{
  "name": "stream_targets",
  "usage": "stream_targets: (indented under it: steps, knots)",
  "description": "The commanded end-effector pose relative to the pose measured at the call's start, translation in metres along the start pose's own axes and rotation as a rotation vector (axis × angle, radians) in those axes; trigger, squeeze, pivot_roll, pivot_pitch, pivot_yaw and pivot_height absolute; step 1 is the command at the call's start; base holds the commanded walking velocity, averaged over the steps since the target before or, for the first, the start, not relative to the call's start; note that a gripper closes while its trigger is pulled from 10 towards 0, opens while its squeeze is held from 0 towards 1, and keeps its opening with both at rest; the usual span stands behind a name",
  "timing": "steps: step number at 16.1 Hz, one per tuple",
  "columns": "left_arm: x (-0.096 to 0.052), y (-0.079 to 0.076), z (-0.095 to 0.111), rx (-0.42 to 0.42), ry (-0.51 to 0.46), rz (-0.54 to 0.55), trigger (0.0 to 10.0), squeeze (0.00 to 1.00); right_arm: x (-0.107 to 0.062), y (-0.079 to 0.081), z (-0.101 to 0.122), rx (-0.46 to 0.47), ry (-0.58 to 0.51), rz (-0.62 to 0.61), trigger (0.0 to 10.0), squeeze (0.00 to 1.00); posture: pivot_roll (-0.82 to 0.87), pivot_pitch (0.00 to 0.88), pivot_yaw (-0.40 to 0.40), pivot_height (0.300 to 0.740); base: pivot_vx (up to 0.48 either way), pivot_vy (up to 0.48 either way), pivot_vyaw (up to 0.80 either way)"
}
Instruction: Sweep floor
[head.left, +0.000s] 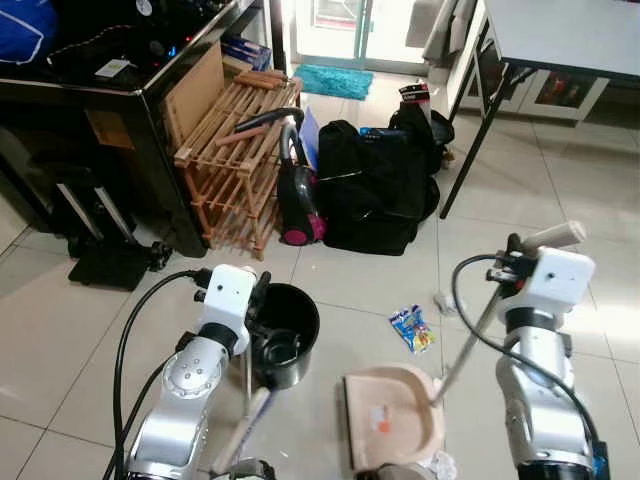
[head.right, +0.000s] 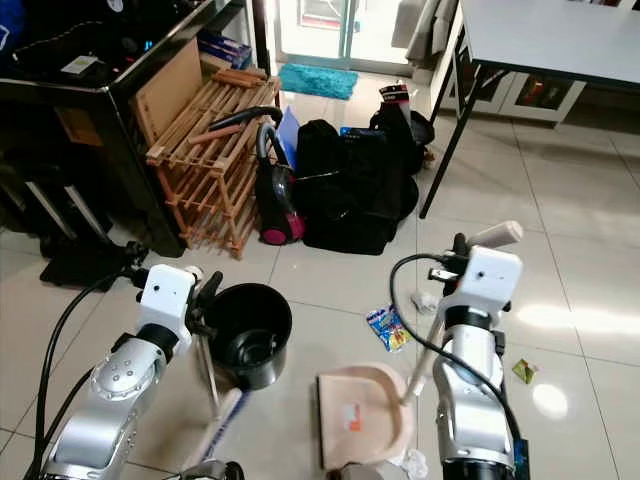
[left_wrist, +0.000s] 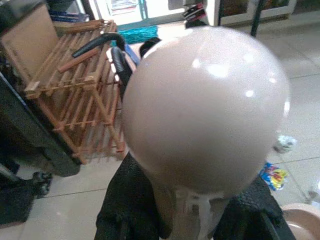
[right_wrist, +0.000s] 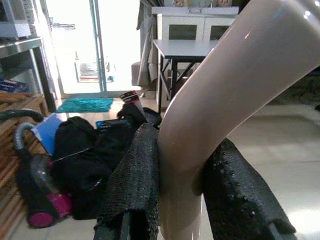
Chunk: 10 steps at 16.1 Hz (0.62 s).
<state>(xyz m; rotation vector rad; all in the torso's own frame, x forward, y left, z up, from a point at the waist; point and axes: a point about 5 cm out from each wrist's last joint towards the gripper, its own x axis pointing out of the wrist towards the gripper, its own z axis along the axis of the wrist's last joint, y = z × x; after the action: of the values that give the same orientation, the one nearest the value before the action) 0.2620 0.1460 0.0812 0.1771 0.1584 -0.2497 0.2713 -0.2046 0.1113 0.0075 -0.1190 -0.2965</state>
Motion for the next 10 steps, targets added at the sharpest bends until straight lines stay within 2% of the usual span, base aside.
stream_targets:
  steps: [1,3,6,8,10]
  knots:
    - [-0.0047,-0.0053,0.0002,-0.016,-0.013,-0.042,10.0,0.0,0.0011,0.0005,0.0085,0.018,-0.027,0.008,10.0,0.0,-0.06,0.076,-0.014,0.74,0.0,0.0,0.0]
    - [-0.008,-0.0058,-0.0066,0.0,0.002,-0.054,10.0,0.0,0.0013,0.0002,0.0099,0.008,-0.039,0.011,10.0,0.0,-0.06,0.071,-0.018,0.74,0.0,0.0,0.0]
    - [-0.0045,-0.0065,-0.0031,0.011,-0.013,-0.064,10.0,0.0,0.0026,0.0001,0.0098,-0.008,-0.035,0.018,10.0,0.0,-0.05,0.065,-0.018,0.74,0.0,0.0,0.0]
    - [-0.0015,-0.0109,0.0014,0.059,-0.035,-0.108,10.0,0.0,0.0009,0.0004,0.0086,-0.022,-0.026,0.05,10.0,0.0,-0.05,0.058,-0.012,0.74,0.0,0.0,0.0]
    - [0.0011,-0.0137,0.0026,0.044,-0.048,-0.141,10.0,0.0,-0.0027,-0.0047,0.0047,0.016,0.013,0.009,10.0,0.0,-0.06,0.066,0.001,0.74,0.0,0.0,0.0]
